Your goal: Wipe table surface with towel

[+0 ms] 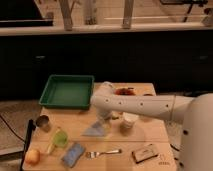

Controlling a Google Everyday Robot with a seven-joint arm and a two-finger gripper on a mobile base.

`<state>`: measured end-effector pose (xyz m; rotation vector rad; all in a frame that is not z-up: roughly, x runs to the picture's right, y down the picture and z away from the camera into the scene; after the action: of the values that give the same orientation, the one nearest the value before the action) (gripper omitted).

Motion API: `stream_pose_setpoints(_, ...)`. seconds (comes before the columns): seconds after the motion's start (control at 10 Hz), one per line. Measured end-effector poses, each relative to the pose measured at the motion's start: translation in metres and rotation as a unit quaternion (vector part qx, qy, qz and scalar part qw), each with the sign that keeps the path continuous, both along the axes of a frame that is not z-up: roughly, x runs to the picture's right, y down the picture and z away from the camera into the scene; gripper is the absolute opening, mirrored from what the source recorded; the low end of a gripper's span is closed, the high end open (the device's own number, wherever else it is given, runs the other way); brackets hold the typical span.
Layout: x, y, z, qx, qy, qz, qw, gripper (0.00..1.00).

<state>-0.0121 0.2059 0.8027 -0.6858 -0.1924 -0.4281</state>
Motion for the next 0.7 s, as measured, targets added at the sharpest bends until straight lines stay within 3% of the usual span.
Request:
stream_pose_setpoints(0.4, -0.01, 0.007, 0.006, 0.01, -0.011, -0.006, 0.9999, 0.8)
stream_pose_setpoints(0.7, -0.016, 0.012, 0.015, 0.006, -0.024, -0.007, 0.9997, 0.8)
